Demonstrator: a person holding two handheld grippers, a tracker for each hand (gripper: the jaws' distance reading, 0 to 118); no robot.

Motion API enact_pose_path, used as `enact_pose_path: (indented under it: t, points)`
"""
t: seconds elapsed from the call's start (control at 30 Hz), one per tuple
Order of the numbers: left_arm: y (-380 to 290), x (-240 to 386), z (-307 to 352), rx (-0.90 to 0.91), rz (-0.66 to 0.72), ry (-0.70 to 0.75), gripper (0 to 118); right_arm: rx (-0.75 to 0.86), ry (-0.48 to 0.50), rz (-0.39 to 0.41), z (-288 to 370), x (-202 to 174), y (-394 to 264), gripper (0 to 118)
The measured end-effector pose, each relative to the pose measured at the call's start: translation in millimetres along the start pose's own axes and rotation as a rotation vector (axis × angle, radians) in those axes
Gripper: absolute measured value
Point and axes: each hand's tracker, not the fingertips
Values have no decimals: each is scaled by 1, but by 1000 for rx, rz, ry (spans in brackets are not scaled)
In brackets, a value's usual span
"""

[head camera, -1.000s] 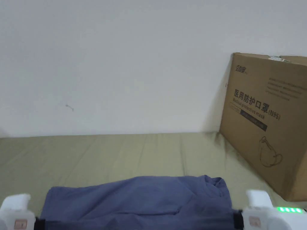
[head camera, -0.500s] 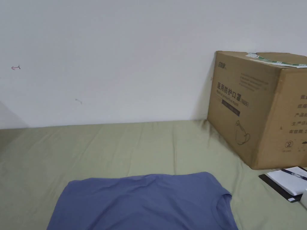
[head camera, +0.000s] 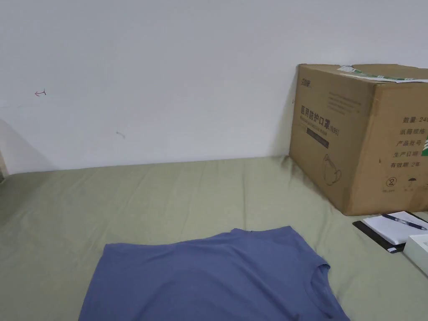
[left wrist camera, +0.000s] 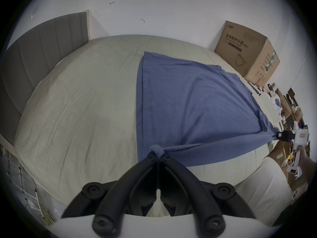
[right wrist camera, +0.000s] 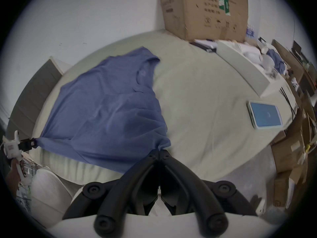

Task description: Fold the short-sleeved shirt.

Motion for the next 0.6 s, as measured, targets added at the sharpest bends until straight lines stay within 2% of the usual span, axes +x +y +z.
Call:
enact_pose_path:
  t: [0.03,0.23,0.27,0.3,0.33,0.37,0.4,0.43,0.47,0.53,0.6]
  points:
    - [-2,1,-2,-11,-15,6,0,-25,-1,-9,-3,1,-3,0]
    - [-17,9,-11,-56,-74,76,0,-78,-65,55,-28,-16,-2,1]
    - [-16,11,-13,-72,-79,89,6,-87,-71,55,-30,-18,0,6]
    - [-14,11,-15,-96,-80,117,19,-93,-74,56,-32,-18,1,14]
    - [-17,9,-16,-116,-57,137,44,-99,-68,57,-30,-17,3,27]
    - [-16,4,-17,-124,-36,149,88,-88,-51,67,-27,-16,5,75]
    - [-14,-4,-14,-129,10,149,109,-55,-92,85,-24,-17,7,112]
    - [-13,-12,-7,-108,52,142,115,-39,-122,83,-21,-15,8,116]
    - [-12,-17,2,-53,87,123,115,38,-113,80,-11,-14,8,109]
    - [-6,-22,27,55,169,62,115,95,-74,17,2,-16,15,110]
    - [0,-19,55,127,226,-7,115,130,-17,14,34,-21,20,111]
